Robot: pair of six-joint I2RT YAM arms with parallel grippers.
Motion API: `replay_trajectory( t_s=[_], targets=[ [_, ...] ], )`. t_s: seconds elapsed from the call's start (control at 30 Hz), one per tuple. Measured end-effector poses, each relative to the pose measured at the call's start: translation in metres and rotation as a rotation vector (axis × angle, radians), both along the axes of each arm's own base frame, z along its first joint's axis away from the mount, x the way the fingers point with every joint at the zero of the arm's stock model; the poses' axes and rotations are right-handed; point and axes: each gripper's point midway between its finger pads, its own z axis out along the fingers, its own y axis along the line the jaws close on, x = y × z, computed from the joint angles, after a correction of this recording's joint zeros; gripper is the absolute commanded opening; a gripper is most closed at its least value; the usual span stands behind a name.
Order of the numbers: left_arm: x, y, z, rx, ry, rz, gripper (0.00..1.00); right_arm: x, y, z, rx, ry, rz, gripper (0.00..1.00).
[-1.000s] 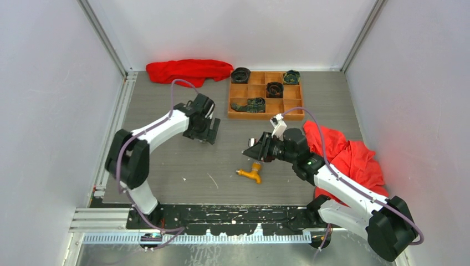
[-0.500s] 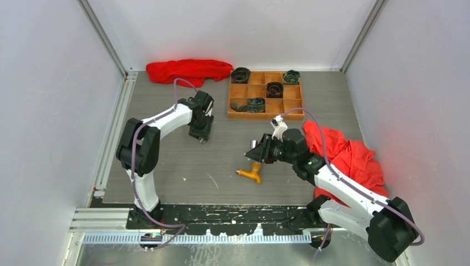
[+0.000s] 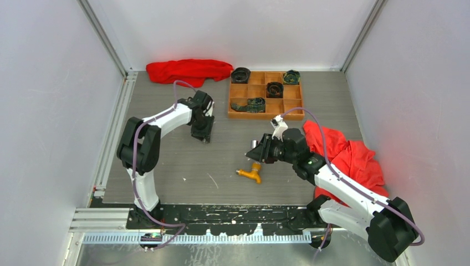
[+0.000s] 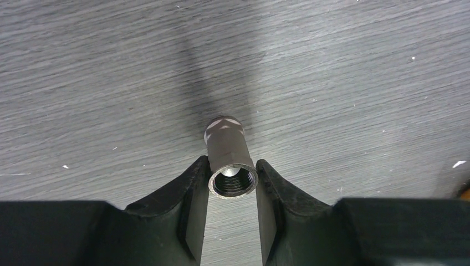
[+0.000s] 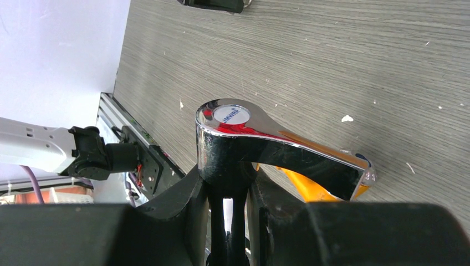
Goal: Install the water faucets
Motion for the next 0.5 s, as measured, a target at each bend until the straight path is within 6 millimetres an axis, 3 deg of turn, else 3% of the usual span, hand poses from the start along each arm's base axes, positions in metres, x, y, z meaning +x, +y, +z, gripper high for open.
replay_trajectory(
  t_s=[0.07, 0.17, 0.2, 0.4, 0.5],
  targets=[
    [0.001, -0.001, 0.000, -0.017, 0.004, 0.004, 0.27, 0.000, 0.000, 0.000, -0.002, -0.003, -0.001, 0.01],
    [0.002, -0.003, 0.000, -0.035, 0.009, 0.016, 0.02, 0.001, -0.001, 0.000, -0.005, -0.005, -0.004, 0.01],
    [0.001, -0.004, 0.001, -0.042, 0.011, 0.021, 0.00, 0.001, -0.001, -0.001, -0.007, -0.006, -0.004, 0.01],
    [0.001, -0.011, 0.003, -0.088, 0.020, 0.023, 0.00, 0.001, -0.002, -0.002, -0.014, -0.010, -0.003, 0.01],
    [-0.005, -0.019, 0.015, -0.153, 0.020, 0.024, 0.00, 0.002, -0.002, -0.001, -0.019, -0.022, 0.002, 0.01]
  ],
)
